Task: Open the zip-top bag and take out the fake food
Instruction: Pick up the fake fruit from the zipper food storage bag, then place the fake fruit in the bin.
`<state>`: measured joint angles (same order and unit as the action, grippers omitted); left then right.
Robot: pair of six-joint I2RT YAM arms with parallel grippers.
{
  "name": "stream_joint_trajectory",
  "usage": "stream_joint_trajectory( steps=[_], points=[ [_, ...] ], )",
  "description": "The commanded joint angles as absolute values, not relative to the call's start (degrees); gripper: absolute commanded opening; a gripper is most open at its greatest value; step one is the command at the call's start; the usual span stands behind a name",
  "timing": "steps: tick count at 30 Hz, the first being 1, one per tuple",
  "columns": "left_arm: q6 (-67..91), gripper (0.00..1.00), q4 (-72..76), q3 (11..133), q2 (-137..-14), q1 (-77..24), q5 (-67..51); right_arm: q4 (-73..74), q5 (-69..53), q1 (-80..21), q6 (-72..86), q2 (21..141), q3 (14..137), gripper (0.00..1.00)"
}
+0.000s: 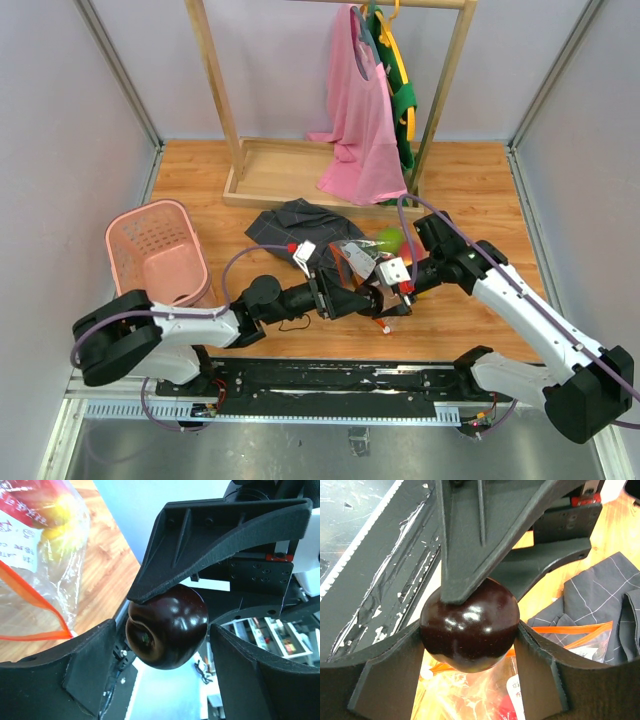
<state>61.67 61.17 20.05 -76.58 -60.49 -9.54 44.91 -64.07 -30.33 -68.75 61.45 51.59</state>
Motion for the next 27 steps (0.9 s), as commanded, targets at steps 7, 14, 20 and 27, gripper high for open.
stream_joint_trajectory(
  steps=[7,14,20,27],
  points=[
    [51.35,0.84,31.52,19.88,-57.65,-60.28,-1.13,47.28,-65.81,-30.76,-66.32,62.58,54.26,0.19],
    [36.51,0.99,-0.61,30.96,-40.19,-60.25,11.62,45.95,-63.95,-29.97,-61.40,64.71,56.85,0.18],
    [25.31,0.99,-16.00,43.50,-32.77,-60.17,22.08,41.96,-63.05,-31.47,-51.59,71.69,65.14,0.17],
    [17.08,0.99,-26.06,58.77,-33.12,-60.16,30.93,35.26,-54.66,-37.83,-32.68,82.69,80.86,0.16]
  ],
)
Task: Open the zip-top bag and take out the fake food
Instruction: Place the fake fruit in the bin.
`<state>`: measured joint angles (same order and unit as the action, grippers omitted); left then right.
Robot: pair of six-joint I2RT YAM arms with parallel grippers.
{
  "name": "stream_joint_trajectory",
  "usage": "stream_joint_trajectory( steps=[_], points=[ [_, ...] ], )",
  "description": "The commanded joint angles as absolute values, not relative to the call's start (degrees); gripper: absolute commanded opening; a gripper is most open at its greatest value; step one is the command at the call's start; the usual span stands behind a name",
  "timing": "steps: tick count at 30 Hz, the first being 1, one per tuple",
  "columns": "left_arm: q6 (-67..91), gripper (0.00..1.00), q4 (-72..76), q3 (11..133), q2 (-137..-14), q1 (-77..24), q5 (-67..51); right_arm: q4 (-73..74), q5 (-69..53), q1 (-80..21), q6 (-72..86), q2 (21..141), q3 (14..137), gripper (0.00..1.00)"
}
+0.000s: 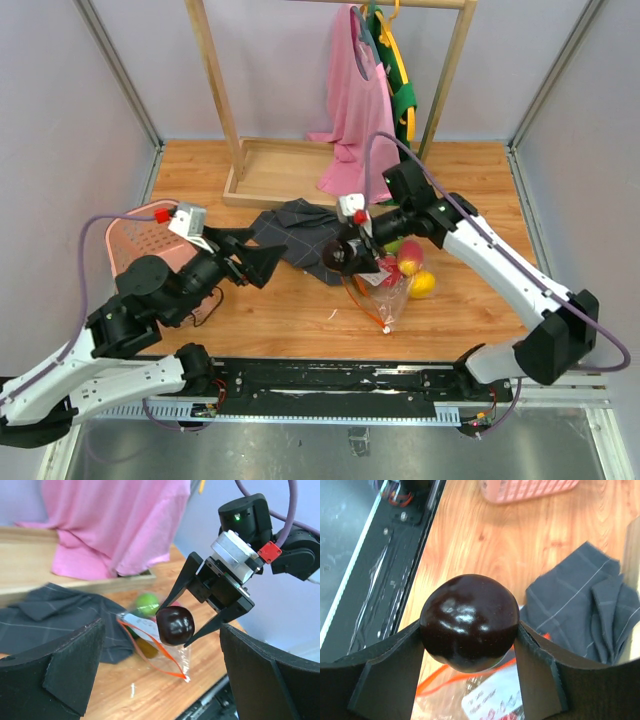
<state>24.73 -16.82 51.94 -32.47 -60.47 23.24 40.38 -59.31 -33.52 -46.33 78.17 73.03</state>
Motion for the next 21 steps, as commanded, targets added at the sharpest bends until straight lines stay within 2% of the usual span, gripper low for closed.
stream_joint_trajectory(
  steps=[1,6,12,21],
  points=[
    [16.22,0.99,-27.09,60.89,-33.49,-60.18,31.49,34.04,-53.55,-39.28,-29.96,84.58,82.92,0.16],
    [13.56,0.99,-28.49,68.99,-33.33,-60.19,32.40,30.07,-49.82,-45.95,-19.71,95.47,95.34,0.16],
    [12.90,0.99,-28.79,72.34,-31.93,-60.20,31.51,27.31,-47.10,-52.60,-10.80,107.89,112.15,0.16],
    [13.70,0.99,-29.04,73.15,-29.49,-60.16,30.79,21.21,-37.86,-60.54,4.21,122.59,125.60,0.14]
  ],
)
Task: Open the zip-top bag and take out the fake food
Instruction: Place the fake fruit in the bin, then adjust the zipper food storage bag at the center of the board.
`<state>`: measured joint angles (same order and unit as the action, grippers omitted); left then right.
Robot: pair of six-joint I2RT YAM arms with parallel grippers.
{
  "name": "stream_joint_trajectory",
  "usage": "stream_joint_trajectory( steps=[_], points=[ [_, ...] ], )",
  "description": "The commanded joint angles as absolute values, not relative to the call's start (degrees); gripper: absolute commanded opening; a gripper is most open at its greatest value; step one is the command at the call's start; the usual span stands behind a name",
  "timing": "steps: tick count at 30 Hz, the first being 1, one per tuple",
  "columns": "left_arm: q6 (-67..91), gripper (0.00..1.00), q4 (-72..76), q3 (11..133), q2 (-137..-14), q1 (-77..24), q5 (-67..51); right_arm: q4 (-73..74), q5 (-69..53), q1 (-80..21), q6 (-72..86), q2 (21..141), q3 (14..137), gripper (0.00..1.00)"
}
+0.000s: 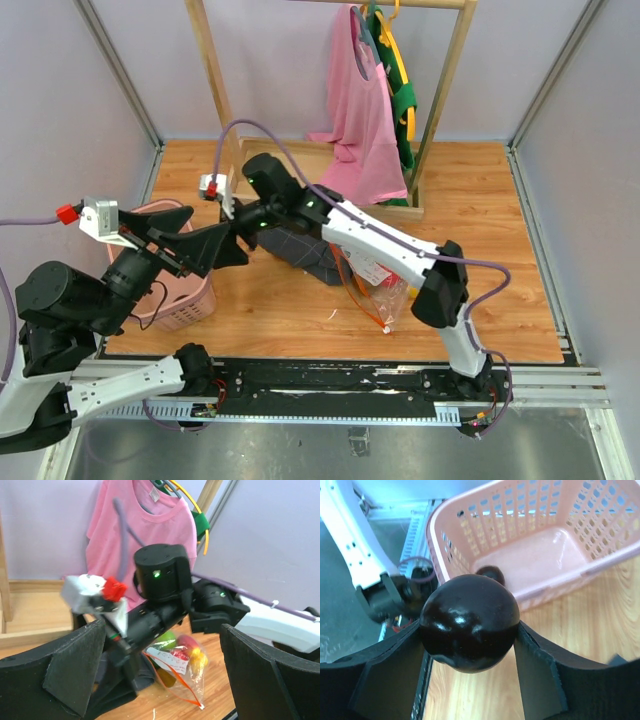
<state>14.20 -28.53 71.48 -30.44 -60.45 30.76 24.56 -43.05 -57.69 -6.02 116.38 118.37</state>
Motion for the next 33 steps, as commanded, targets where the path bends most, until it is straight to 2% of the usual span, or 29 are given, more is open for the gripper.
stream_joint_trajectory(
  steps=[1,8,12,14,18,20,25,28,33],
  points=[
    [13.87,0.99,-29.27,73.37,-29.48,-60.14,30.78,21.33,-36.52,-61.36,4.75,124.06,127.45,0.14],
    [14.84,0.98,-29.92,73.45,-28.77,-60.14,30.45,21.89,-24.66,-65.96,9.50,129.65,135.07,0.20],
    [15.18,0.98,-29.40,73.07,-28.56,-60.16,30.24,19.14,-17.30,-67.73,11.20,131.67,135.58,0.32],
    [15.33,0.98,-29.21,72.94,-28.63,-60.20,30.11,17.59,-15.49,-68.51,10.47,132.70,135.39,0.46],
    [15.88,0.98,-29.21,72.52,-28.82,-60.14,29.84,16.37,-16.82,-69.08,8.26,133.61,134.75,0.88],
    [16.23,0.98,-29.11,72.37,-28.96,-60.20,29.49,16.32,-16.35,-69.08,7.22,133.48,134.87,1.00],
    [16.98,0.98,-28.59,72.08,-29.18,-60.17,28.37,16.85,-18.18,-68.55,5.98,131.70,134.97,0.98],
    [17.69,0.99,-28.11,72.25,-29.27,-60.18,26.97,18.60,-23.22,-66.97,5.83,129.07,133.65,0.98],
    [18.45,0.99,-26.24,71.64,-29.81,-60.19,22.47,20.73,-44.61,-60.84,0.41,120.63,125.34,0.98]
  ],
)
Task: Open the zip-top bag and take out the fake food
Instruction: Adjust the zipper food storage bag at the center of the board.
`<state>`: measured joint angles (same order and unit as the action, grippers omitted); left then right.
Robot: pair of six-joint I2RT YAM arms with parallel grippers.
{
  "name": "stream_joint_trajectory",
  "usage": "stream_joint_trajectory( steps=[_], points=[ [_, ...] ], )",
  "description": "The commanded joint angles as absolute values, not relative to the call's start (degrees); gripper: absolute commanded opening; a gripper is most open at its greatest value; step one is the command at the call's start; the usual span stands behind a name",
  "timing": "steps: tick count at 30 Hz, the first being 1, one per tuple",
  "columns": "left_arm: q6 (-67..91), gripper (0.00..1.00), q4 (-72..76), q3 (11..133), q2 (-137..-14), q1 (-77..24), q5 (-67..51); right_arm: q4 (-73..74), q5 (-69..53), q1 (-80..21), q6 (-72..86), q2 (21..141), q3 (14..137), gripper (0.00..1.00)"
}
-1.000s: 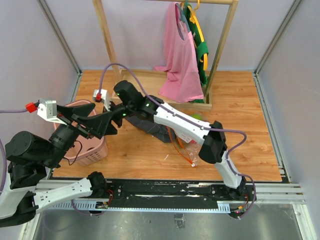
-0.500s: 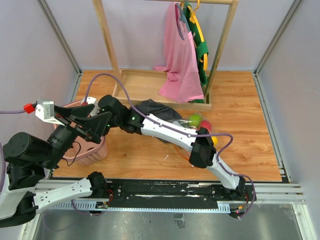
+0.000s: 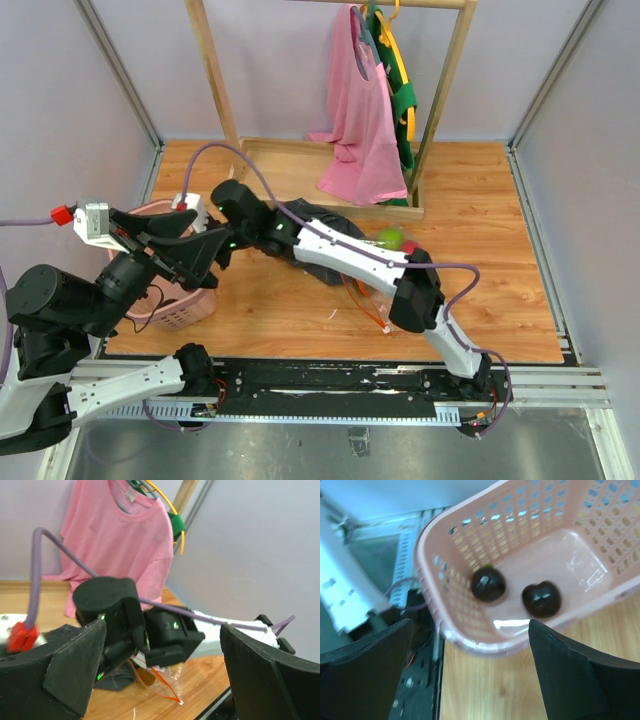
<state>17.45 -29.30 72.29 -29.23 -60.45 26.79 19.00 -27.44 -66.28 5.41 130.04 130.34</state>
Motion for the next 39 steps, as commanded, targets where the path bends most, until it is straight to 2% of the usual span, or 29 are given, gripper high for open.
stream_joint_trajectory(
  steps=[1,4,10,16,19,24,30,32,39],
  points=[
    [18.52,0.99,-25.60,71.32,-30.06,-60.16,21.24,20.63,-47.71,-59.43,-0.32,118.20,122.61,0.98],
    [18.76,0.99,-23.70,70.14,-31.17,-60.19,17.79,20.73,-54.19,-55.60,-4.63,109.76,112.24,0.98],
    [16.05,0.99,-17.67,65.87,-33.98,-60.15,5.84,27.49,-51.87,-46.61,-21.71,91.34,90.47,0.98],
    [9.59,0.98,-9.35,58.07,-37.62,-60.18,-7.53,37.38,-51.85,-33.10,-33.47,77.61,77.53,0.98],
    [3.15,0.97,-6.36,54.11,-40.67,-60.19,-13.46,39.73,-55.53,-25.20,-34.79,71.34,72.60,0.98],
    [-9.11,0.96,-5.48,50.63,-49.39,-60.18,-15.60,39.40,-60.69,-12.52,-34.44,63.67,65.30,0.98],
    [-26.73,0.93,-3.66,49.21,-62.24,-60.16,-15.68,36.65,-66.18,-4.02,-30.41,61.91,59.74,0.98],
    [-33.13,0.89,-3.13,49.32,-65.97,-60.16,-14.94,37.01,-66.83,-2.43,-30.32,62.07,59.41,0.98],
    [-45.45,0.59,-5.96,54.26,-79.96,-60.23,-4.96,37.23,-66.37,-0.33,-30.72,61.88,58.09,0.98]
  ],
)
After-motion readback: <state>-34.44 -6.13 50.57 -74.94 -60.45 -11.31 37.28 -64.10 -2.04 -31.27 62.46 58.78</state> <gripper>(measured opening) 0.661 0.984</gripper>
